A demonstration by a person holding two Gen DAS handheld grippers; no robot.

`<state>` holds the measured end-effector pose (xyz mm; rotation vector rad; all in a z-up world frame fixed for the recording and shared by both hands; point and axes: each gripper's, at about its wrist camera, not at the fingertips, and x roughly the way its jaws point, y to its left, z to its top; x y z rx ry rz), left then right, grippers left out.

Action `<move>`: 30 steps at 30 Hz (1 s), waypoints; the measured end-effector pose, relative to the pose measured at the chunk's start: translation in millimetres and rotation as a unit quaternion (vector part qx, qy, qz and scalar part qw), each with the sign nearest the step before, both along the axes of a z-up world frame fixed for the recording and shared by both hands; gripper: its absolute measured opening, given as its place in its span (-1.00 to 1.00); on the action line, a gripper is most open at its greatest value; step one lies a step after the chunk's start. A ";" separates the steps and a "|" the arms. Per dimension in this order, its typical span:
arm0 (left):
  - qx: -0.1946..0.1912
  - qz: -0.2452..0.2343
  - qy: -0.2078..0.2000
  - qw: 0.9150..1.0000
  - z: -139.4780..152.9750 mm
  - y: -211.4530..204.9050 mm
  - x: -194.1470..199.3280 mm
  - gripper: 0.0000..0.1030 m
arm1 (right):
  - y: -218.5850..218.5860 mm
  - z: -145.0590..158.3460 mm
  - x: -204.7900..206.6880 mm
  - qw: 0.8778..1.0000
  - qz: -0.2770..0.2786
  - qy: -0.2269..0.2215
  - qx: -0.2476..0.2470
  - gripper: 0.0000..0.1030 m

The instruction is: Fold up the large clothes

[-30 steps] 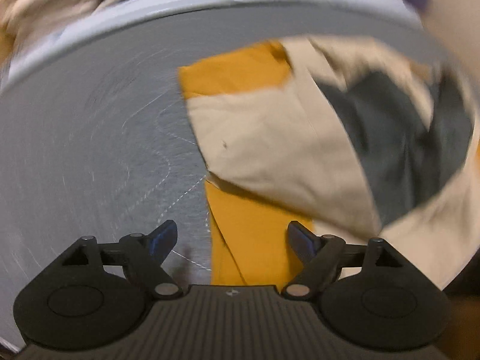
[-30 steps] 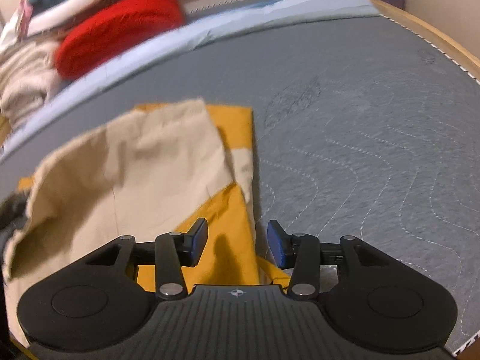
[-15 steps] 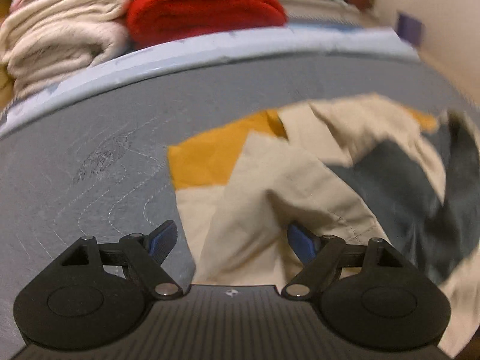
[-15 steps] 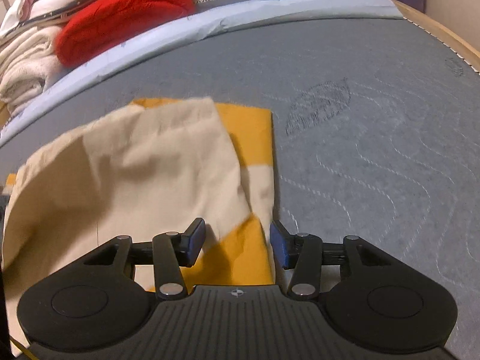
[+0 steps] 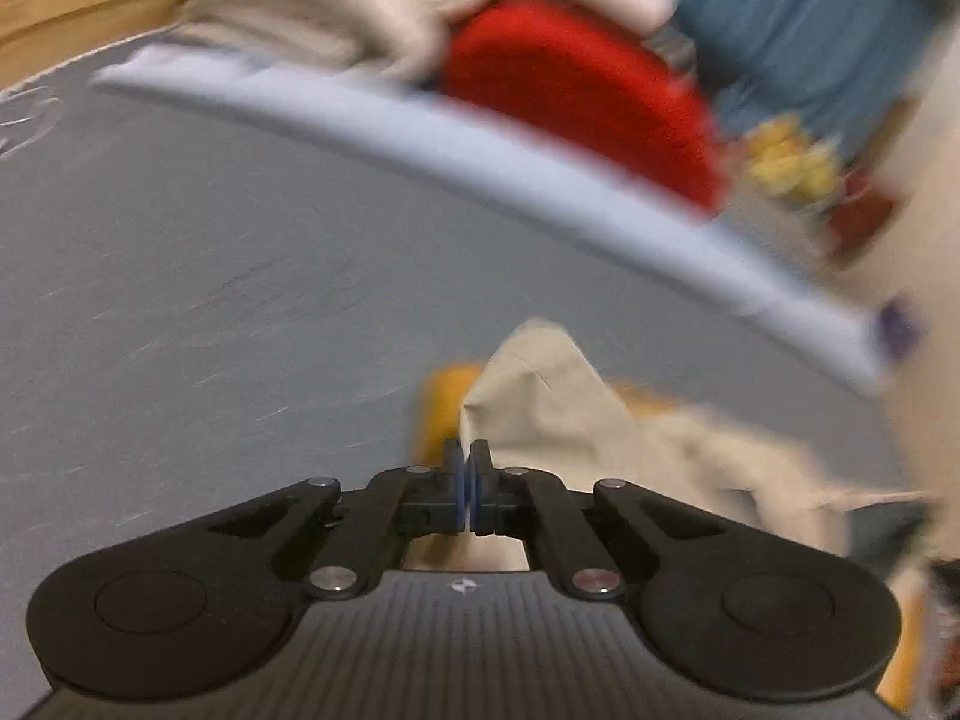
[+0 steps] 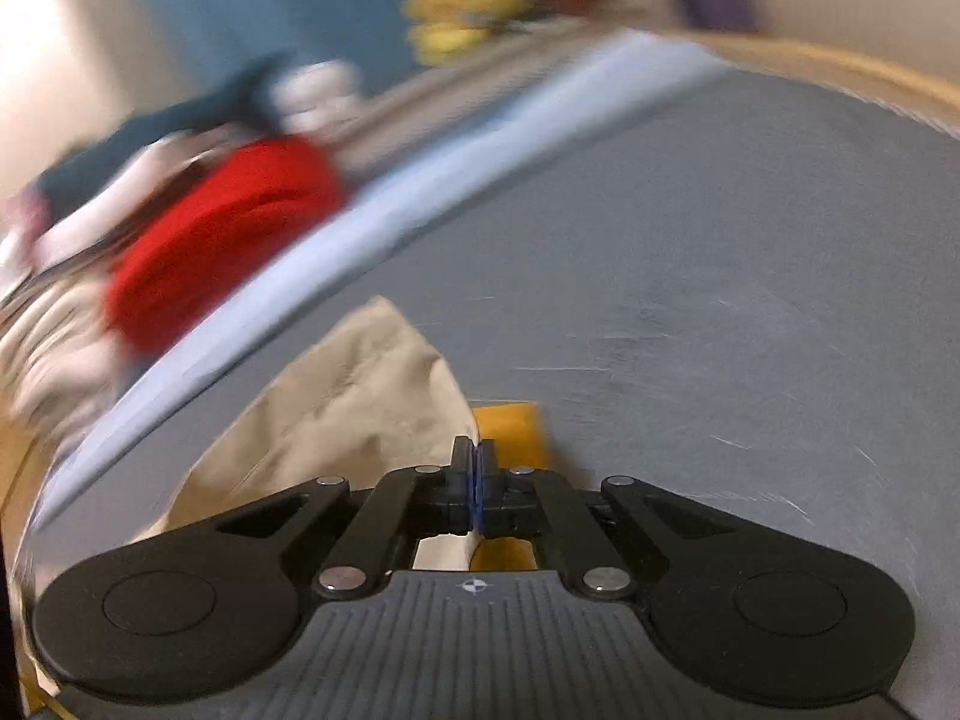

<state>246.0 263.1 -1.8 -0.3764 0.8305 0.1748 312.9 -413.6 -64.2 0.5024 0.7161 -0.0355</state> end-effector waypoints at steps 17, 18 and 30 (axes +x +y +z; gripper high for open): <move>0.034 0.081 -0.101 0.991 34.8 4.1 -1.7 0.11 | 20.6 24.4 10.8 0.996 -0.030 -0.047 -0.073 -0.59; 0.015 0.060 -0.085 0.994 29.2 4.0 -0.6 0.25 | 18.9 18.7 12.1 0.997 -0.019 -0.033 -0.069 -0.46; -0.079 0.019 0.055 0.995 -25.4 9.8 8.6 0.24 | 4.8 -22.2 3.3 0.991 0.038 0.123 -0.031 -0.30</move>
